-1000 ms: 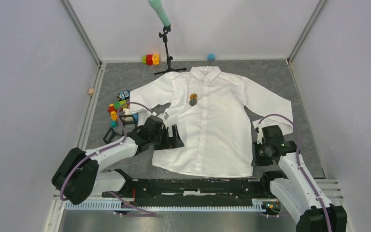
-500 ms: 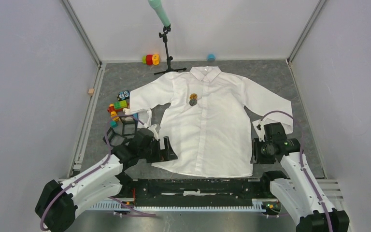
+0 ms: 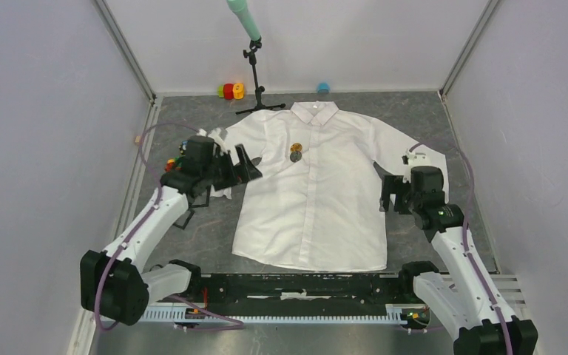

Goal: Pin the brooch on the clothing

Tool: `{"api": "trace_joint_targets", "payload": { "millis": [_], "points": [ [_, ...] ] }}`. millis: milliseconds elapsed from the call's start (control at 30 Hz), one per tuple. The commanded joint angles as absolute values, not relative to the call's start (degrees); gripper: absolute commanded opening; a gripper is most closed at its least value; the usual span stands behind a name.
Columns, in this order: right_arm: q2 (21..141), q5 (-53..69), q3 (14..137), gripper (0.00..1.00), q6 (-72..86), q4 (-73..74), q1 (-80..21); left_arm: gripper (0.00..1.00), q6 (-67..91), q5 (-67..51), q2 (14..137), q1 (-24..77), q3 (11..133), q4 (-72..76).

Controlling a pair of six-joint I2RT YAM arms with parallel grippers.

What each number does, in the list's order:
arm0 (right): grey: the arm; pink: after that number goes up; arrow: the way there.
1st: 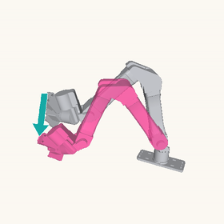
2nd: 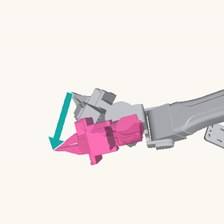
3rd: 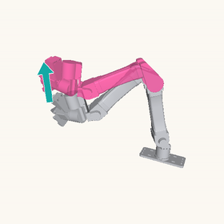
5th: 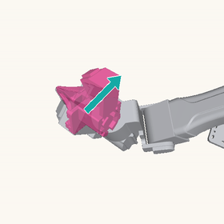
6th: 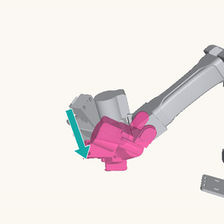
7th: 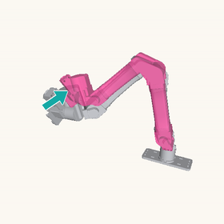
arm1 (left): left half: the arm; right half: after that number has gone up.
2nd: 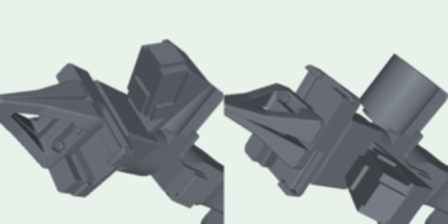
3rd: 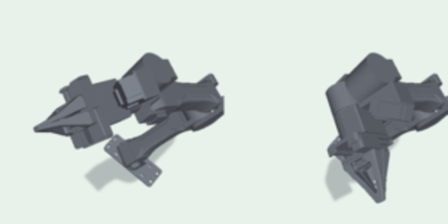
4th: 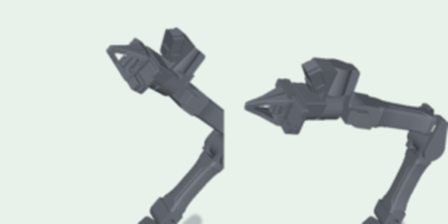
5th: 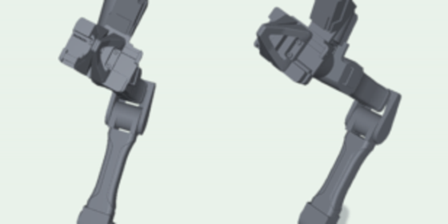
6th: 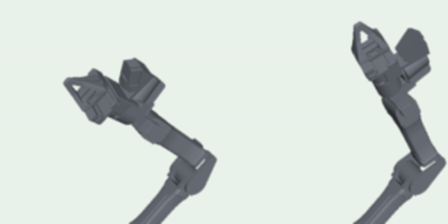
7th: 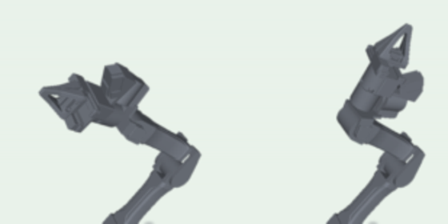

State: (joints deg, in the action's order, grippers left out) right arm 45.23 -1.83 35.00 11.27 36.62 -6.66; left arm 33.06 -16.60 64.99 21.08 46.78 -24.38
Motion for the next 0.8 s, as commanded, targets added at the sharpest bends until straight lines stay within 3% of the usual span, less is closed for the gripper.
{"api": "trace_joint_targets", "payload": {
  "millis": [0, 200, 367, 500, 767],
  "points": [
    [46.4, -15.6, 42.3, 0.98, 7.6, 25.6, -6.8, 1.0, 23.4, -16.2, 66.1, 12.4, 58.9, -26.5],
    [42.6, -28.4, 48.2, 0.98, 1.9, 19.8, -6.8, 1.0, 13.2, -0.8, 60.2, 11.2, 66.6, -27.9],
    [32.1, -29.7, 38.2, 0.98, -2.6, 6.7, -6.9, 1.0, 9.7, 8.2, 49.2, 11.2, 55.4, -16.2],
    [26.2, -29.0, 32.0, 0.98, -3.5, 1.7, -6.8, 1.0, 9.1, 9.7, 46.0, 11.1, 52.1, -14.5],
    [24.6, -26.5, 30.8, 0.98, -5.2, 0.6, -6.9, 1.0, 9.1, 9.6, 46.9, 11.1, 51.9, -14.9]
  ]
}}
